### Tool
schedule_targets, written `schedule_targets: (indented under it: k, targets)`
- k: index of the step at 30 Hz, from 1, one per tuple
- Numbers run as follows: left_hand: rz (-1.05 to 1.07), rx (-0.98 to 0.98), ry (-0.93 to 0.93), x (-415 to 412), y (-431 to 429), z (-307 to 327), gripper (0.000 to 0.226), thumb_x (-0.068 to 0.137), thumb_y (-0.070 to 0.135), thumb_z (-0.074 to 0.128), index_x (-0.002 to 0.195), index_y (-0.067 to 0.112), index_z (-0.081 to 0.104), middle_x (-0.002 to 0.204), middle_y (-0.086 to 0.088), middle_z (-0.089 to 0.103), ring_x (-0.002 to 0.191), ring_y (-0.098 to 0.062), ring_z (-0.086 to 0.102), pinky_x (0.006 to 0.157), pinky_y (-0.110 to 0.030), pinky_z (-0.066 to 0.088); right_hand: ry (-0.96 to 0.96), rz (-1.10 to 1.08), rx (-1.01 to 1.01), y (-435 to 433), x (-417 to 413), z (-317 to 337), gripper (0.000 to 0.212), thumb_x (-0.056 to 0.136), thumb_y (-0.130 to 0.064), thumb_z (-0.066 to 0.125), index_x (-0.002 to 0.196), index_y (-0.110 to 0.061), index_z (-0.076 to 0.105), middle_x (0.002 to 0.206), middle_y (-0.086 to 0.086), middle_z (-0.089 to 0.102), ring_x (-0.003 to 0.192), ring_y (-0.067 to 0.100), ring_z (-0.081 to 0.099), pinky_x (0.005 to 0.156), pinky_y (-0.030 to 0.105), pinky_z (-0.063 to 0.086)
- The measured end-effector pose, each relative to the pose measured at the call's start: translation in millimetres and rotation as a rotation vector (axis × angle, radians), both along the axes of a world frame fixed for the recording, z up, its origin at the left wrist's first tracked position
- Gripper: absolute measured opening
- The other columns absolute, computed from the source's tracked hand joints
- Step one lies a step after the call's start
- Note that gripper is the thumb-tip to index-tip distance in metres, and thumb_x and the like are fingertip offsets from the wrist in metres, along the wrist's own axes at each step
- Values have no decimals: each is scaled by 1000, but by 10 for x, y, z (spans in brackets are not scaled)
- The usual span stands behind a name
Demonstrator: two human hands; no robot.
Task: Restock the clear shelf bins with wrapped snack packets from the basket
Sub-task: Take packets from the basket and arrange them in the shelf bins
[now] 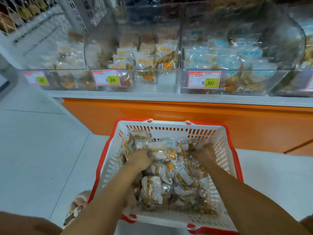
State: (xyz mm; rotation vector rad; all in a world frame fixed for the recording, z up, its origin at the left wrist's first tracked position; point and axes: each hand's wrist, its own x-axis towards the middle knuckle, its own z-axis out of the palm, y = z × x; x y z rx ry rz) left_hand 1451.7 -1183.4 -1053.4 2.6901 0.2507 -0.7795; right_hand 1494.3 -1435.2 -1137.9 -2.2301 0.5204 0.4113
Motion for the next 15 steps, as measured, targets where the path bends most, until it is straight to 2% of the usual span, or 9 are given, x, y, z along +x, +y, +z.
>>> schedule_targets:
  k: [2,4,5,7,9,11,12,13,15]
  targets:
    - [6,-75,93,79,39,30,28,95,31,50,113,13,62,111,-7,62,105,-24,59,88,-32,47,-26,-95,112,43,-72,131,40,69,-29,71,103,-14,58,86,1,65,81,23,64,67,34,53]
    - [-2,-171,132,153,42,92,23,95,31,51,95,12,64,96,-7,61,92,-24,61,77,-31,45,-30,-280,361,51,-172,400,29,80,-18,62,107,-10,59,73,-1,63,67,19,61,60,32,50]
    - [-23,-212,133,176,31,133,23,95,31,52,95,12,65,93,-6,61,87,-22,59,72,-29,42,-32,-350,580,44,-214,509,18,86,-9,56,103,-8,61,61,-4,58,54,14,55,52,27,44]
    - [-77,-308,97,206,-37,270,28,96,33,54,112,14,67,96,0,64,84,-16,58,73,-27,43,0,-393,1038,11,-292,780,17,91,1,44,92,-5,60,50,-5,52,42,8,47,44,21,39]
    - [-69,-476,92,213,-152,468,36,94,40,56,120,16,64,104,5,64,91,-15,63,82,-27,50,3,-334,1321,32,-343,1058,15,89,-3,53,100,0,63,67,3,65,56,11,61,52,23,52]
    - [10,-695,136,215,-255,707,47,84,53,60,117,20,64,112,5,66,97,-14,68,91,-32,53,-24,-231,1376,117,-342,1272,41,69,-18,82,104,0,69,88,9,69,75,18,68,65,29,58]
    - [60,-811,170,215,-281,827,47,80,56,61,111,21,64,111,1,68,96,-16,69,92,-35,54,-39,-175,1370,183,-327,1374,50,59,-25,90,100,-2,72,91,10,69,78,19,69,67,30,59]
    - [110,-916,203,213,-282,959,42,78,53,62,106,20,64,109,-4,69,95,-18,70,90,-35,55,-69,-127,1353,260,-306,1488,47,60,-30,90,96,-4,74,92,11,71,81,19,70,68,30,58]
    - [179,-1052,215,209,-220,1204,38,79,40,65,103,11,65,104,-11,71,93,-24,71,85,-33,57,-164,-40,1288,454,-266,1736,34,80,-35,69,98,-7,73,94,10,72,87,17,70,72,27,56]
